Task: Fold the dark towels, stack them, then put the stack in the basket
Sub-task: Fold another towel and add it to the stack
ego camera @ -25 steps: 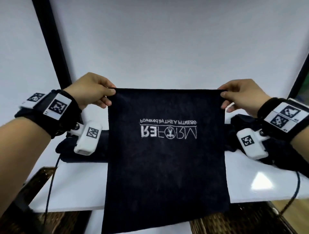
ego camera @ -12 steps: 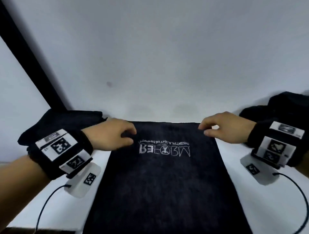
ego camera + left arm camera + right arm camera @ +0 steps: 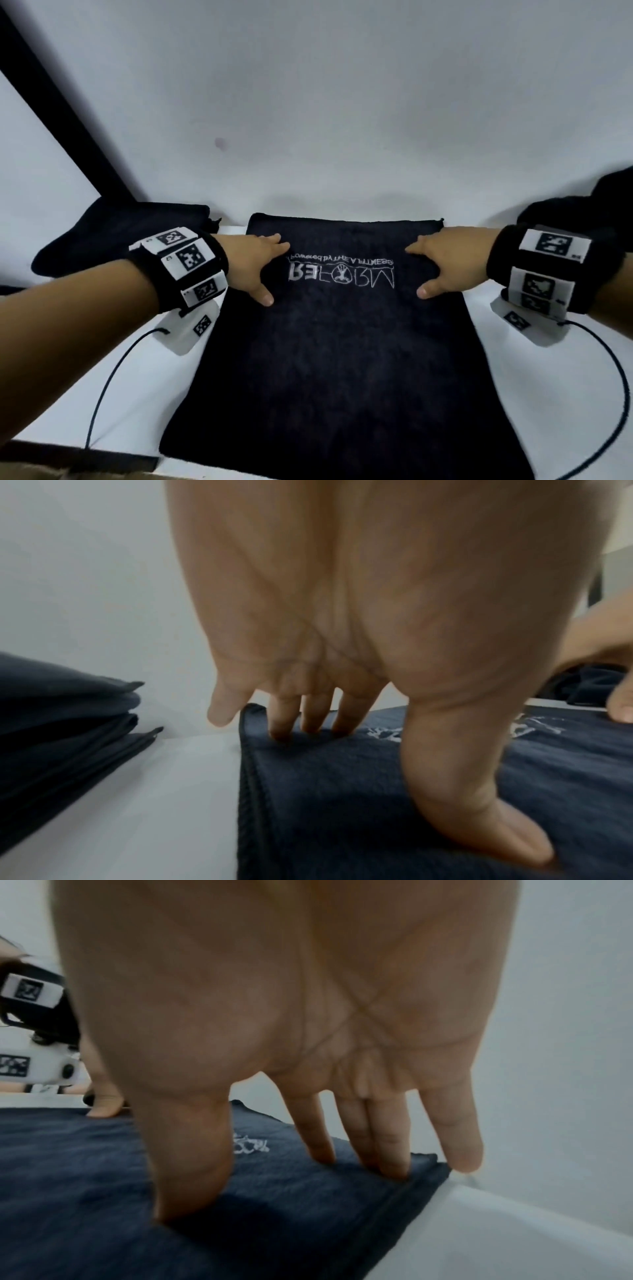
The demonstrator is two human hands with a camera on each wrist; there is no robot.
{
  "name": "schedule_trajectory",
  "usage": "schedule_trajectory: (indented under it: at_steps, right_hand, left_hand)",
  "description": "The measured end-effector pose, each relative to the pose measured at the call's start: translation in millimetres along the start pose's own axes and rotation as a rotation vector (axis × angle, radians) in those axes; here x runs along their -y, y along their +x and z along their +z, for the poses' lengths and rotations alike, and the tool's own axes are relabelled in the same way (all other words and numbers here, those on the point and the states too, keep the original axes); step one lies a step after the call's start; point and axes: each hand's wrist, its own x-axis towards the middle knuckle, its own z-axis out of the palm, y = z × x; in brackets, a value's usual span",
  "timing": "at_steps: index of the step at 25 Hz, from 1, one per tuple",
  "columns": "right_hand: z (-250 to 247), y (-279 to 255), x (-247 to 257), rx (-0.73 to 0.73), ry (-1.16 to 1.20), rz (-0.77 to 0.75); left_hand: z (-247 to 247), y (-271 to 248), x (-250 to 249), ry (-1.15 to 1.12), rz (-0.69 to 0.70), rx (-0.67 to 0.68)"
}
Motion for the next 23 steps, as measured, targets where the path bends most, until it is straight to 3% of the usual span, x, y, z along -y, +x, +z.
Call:
schedule_trajectory:
  at_steps: [3, 6, 7, 9, 13, 16, 18, 23]
  right_hand:
    - [5, -27, 5, -0.133, 0.152, -0.025]
    - [21, -101, 25, -0.379, 0.313, -0.128]
    - [30, -128, 39, -0.435, 0.359, -0.144]
    - [65, -176, 66, -0.474, 0.426, -0.169]
    - [138, -216, 115, -0.502, 0.39, -0.045]
    - [164, -215, 129, -0.722, 0.403, 0.123]
    - [169, -210, 131, -0.854, 0.391, 0.149]
    - [172, -221, 137, -0.897, 0.462, 0.146]
  left_hand:
    - [7, -28, -1, -0.07, 0.034, -0.197]
    - [44, -115, -11, -0.136, 0.242, -0.556]
    - [62, -145, -16, -0.156, 0.313, -0.606]
    - [116, -189, -28, -0.171, 0.371, -0.615]
    - [198, -194, -45, -0.189, 0.323, -0.724]
    - [210, -183, -37, -0.319, 0.273, -0.913]
    - [212, -180, -31, -0.304, 0.247, -0.986]
    - [206, -200, -28, -0.245, 0.322, -0.889]
